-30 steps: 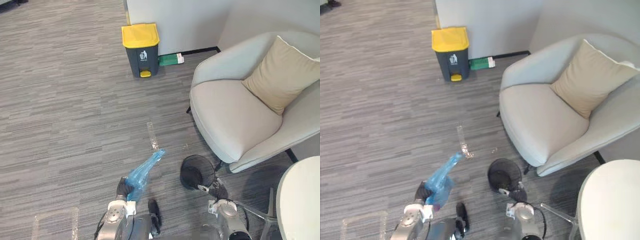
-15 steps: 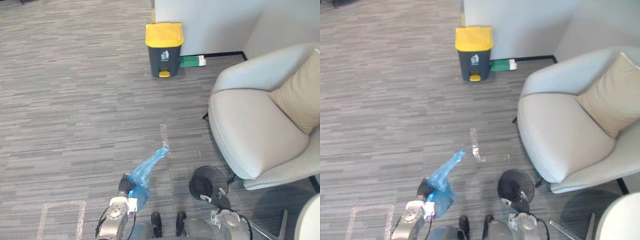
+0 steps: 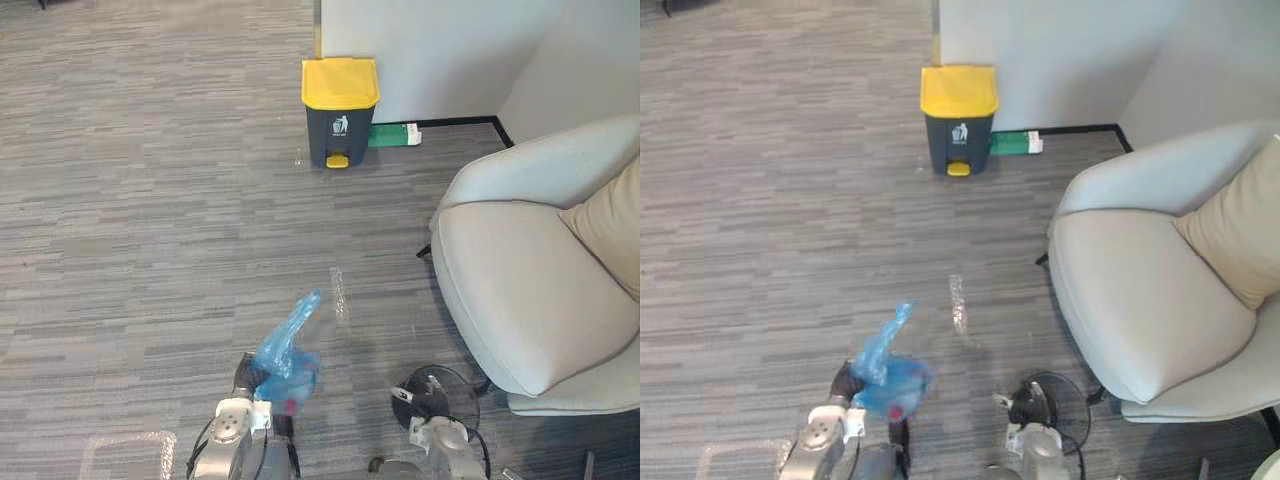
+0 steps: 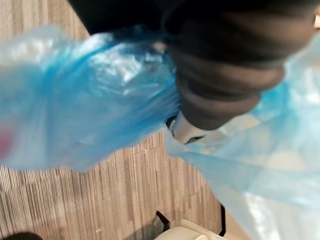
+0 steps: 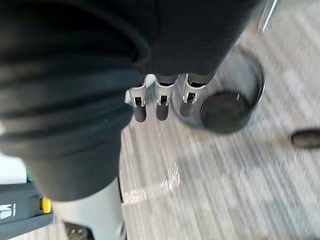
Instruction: Gather rubbish on tea table into small bin, then transfer packed bag to large trash can.
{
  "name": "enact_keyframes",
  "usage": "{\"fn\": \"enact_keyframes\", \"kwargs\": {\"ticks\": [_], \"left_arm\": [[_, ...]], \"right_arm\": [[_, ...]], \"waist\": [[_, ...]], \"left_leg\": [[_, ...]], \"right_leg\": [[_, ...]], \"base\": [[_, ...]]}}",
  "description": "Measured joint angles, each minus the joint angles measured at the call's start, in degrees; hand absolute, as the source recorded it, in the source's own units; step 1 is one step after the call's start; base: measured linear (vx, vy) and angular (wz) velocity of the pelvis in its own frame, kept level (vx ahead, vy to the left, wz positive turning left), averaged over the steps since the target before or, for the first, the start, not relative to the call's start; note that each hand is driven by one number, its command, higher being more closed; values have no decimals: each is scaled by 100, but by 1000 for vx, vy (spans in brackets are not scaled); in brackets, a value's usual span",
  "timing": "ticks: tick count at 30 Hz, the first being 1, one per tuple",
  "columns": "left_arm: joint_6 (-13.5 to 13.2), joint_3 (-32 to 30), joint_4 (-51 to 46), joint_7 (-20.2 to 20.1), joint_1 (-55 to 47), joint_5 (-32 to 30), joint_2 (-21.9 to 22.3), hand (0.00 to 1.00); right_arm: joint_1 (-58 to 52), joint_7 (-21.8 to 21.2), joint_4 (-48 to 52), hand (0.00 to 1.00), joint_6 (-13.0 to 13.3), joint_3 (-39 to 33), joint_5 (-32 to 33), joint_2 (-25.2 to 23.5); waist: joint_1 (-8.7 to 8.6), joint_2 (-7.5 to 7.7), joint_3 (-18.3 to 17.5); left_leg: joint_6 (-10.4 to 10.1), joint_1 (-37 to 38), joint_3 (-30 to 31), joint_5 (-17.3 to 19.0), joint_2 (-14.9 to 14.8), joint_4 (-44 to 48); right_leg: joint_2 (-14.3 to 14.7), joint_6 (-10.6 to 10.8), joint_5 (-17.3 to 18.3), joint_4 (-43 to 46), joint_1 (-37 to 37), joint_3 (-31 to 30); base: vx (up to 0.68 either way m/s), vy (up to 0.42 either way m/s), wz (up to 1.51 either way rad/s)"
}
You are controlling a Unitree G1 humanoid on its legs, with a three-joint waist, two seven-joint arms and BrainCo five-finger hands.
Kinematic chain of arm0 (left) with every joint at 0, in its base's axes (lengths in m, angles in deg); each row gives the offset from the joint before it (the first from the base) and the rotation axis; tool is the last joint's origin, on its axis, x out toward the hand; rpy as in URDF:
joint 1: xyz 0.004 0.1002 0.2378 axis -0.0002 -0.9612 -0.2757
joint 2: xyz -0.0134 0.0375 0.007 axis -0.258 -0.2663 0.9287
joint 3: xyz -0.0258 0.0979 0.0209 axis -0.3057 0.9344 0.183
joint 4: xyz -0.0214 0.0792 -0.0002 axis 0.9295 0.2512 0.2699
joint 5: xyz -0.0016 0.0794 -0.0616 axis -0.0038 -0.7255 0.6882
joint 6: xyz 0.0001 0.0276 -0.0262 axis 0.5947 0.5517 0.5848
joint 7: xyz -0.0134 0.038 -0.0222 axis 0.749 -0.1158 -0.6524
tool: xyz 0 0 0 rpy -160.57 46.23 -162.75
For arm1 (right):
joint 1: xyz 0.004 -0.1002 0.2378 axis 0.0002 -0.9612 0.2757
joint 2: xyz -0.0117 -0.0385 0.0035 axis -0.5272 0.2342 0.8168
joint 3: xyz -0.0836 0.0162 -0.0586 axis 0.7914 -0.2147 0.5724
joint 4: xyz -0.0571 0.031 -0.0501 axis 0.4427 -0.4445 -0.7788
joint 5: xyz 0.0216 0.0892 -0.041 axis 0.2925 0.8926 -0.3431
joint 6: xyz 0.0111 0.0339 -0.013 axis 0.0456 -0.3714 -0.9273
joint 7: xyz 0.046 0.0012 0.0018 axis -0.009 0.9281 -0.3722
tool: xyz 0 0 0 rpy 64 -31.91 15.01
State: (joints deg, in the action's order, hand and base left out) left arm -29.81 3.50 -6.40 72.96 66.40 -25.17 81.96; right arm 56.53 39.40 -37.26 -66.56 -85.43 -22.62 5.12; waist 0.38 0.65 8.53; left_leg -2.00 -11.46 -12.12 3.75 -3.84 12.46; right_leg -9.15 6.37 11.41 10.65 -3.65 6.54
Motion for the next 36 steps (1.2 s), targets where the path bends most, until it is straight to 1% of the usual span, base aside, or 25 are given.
{"fn": "enact_keyframes", "kwargs": {"ticks": [2, 3, 4, 5, 7, 10, 12, 13, 14, 15, 16, 17, 18, 19, 20, 22, 24, 27, 28, 29, 30, 31, 32, 34, 36], "left_arm": [[8, 3, 2, -1, -41, 1, 59, 100], [8, 2, 2, -1, -54, 3, 61, 100], [13, -2, 3, 6, -75, 5, 39, 100], [18, -9, 4, 15, -125, 6, 13, 100], [17, -65, -5, 70, -156, 11, -18, 100], [16, -127, -30, 123, -140, 70, -23, 100], [15, -136, -32, 128, -146, 131, -26, 100], [14, -136, -49, 132, -140, 130, -47, 100], [16, -129, -47, 144, -136, 129, -33, 100], [3, -122, -65, 151, -130, 130, 45, 100], [-7, -93, -103, 142, -115, 129, 84, 100], [-3, -59, -109, 141, -106, 129, 117, 100], [12, -72, -200, 142, -85, 130, 185, 100], [12, -77, -304, 132, -136, 135, 218, 100], [1, -86, -550, 94, -239, 136, 272, 100], [-15, -94, -753, 11, -262, 135, 354, 100], [-17, -103, -835, -28, -225, 133, 414, 100], [-8, -119, -681, -47, -191, 129, 435, 100], [-3, -116, -567, -50, -180, 128, 450, 100], [-1, -112, -531, -48, -190, 128, 491, 100], [-5, -114, -510, -44, -195, 129, 501, 100], [4, -113, -405, -39, -144, 128, 441, 100], [4, -117, -394, -32, -40, 128, 388, 100], [1, -114, -398, -35, 28, 126, 339, 100], [9, -26, -396, -30, -30, 114, 351, 100]], "right_arm": [[-22, 3, -11, 0, -31, -15, -3, 63], [-24, 4, -9, 0, -43, -15, -4, 64], [-109, 8, -11, 0, -73, -13, -5, 62], [-225, 5, -26, 0, -101, 6, -8, 45], [-320, 1, -3, 0, -124, 110, -11, 30], [-303, 10, 8, 0, -110, 122, -12, 61], [-302, 10, -12, 0, -111, 165, -12, 86], [-323, 10, -13, 0, -110, 193, -12, 93], [-356, 11, -21, 0, -111, 194, -11, 122], [-396, 15, 14, 0, -109, 189, -10, 224], [-399, 16, 33, 0, -112, 189, -5, 267], [-367, 16, 47, 0, -114, 185, -6, 278], [-388, 17, 115, 0, -117, 182, -5, 262], [-465, 16, 255, 0, -119, 211, 0, 241], [-596, 17, 558, 0, -90, 239, 2, 139], [-575, 21, 791, 0, -44, 202, 12, 122], [-540, 19, 958, 0, -2, 192, 11, 135], [-392, 39, 834, 0, -16, 29, 12, 110], [-341, 61, 644, 0, -21, -60, 11, 88], [-349, 81, 468, 0, -26, -106, 5, 134], [-349, 82, 348, 0, -61, -127, -1, 189], [-300, 86, 150, 0, -127, -118, -4, 103], [-321, 79, 161, 0, -126, -105, -4, 25], [-326, 70, 158, 0, -128, -54, -14, -2], [-315, 57, 151, 0, -118, -25, -190, 5]], "waist": [[-39, -26, 9], [-40, 0, 31], [-58, 87, 105], [-118, 87, 140], [-137, 95, 183], [-196, 110, 185], [-243, 105, 188], [-292, 166, 161], [-336, 192, 128], [-364, -13, 100], [-342, -115, 82], [-343, -133, 110], [-364, -138, 136], [-343, -140, 145], [-228, -91, 159], [-58, -41, 157], [25, 32, 147], [51, 61, 180], [52, 80, 185], [59, 14, 163], [131, -60, 141], [157, 137, 124], [159, 215, 112], [177, 242, 112], [164, 226, 106]], "left_leg": [[74, 46, -21, 417, 83, 190], [96, 132, -21, 439, 145, 140], [129, 392, -16, 468, 293, -15], [162, 574, 5, 502, 358, -113], [218, 810, 75, 578, 338, -236], [297, 946, 222, 719, 312, -262], [218, 1116, 319, 843, 298, -338], [132, 1151, 406, 942, 355, -333], [58, 1186, 545, 1045, 354, -273], [-39, 1259, 702, 1140, 203, -193], [-126, 1248, 771, 1168, 116, -96], [-148, 1199, 803, 1155, 69, 182], [-182, 985, 774, 1139, -53, 1076], [-368, 756, 704, 1009, -162, 1948], [-358, 307, 432, 910, -502, 3333], [-148, -95, 47, 1099, -760, 4066], [6, -603, -167, 1205, -833, 3915], [19, -1010, -144, 1060, -571, 2108], [-22, -993, -19, 642, -340, 1056], [-53, -904, 115, 138, -242, 148], [-117, -809, 202, -585, -253, -50], [72, -732, 72, -678, -51, -40], [119, -748, 46, -533, 68, 1], [250, -696, -89, -262, 173, 199], [308, -301, -164, 204, 299, 257]], "right_leg": [[-186, 92, 64, 1386, 616, -236], [-253, 87, 32, 1854, 821, -292], [-411, -91, -138, 2864, 1255, -409], [-426, -242, -137, 3558, 1594, -473], [-219, -274, 191, 3814, 1979, -305], [79, -269, 343, 2767, 2341, 258], [347, -361, -88, 1255, 2363, 506], [413, -510, -524, 751, 2346, 437], [433, -691, -851, 770, 2287, 344], [519, -798, -682, 911, 2241, 511], [545, -867, -474, 1052, 2223, 638], [545, -887, -301, 1142, 2108, 727], [582, -922, -253, 1024, 1764, 866], [662, -935, -246, 852, 1432, 891], [788, -1019, -194, 553, 877, 836], [834, -1066, -141, 263, 421, 708], [799, -1011, -106, -90, 136, 570], [576, -743, 76, -326, -160, 400], [464, -583, 180, -378, -303, 347], [449, -435, 273, -429, -421, 267], [468, -314, 374, -444, -487, 150], [249, -292, 377, -476, -551, 30], [127, -276, 263, -431, -538, 18], [-49, -200, 186, 25, -402, -119], [-239, 101, 4, 1408, -10, -353]], "base": [[58, 244, -24], [50, 178, -6], [126, 201, 10], [149, 179, 13], [195, 118, 12], [242, -9, 26], [351, -75, 35], [318, -85, 55], [461, -143, 62], [526, -135, 52], [556, -138, 45], [633, -182, 45], [506, -181, 43], [701, -188, 26], [407, -70, -2], [402, -38, -31], [414, 11, -36], [387, 144, -32], [403, 237, -26], [444, 294, -38], [436, 284, -40], [515, 319, -26], [408, 237, -7], [355, 225, -11], [402, 265, -24]]}}
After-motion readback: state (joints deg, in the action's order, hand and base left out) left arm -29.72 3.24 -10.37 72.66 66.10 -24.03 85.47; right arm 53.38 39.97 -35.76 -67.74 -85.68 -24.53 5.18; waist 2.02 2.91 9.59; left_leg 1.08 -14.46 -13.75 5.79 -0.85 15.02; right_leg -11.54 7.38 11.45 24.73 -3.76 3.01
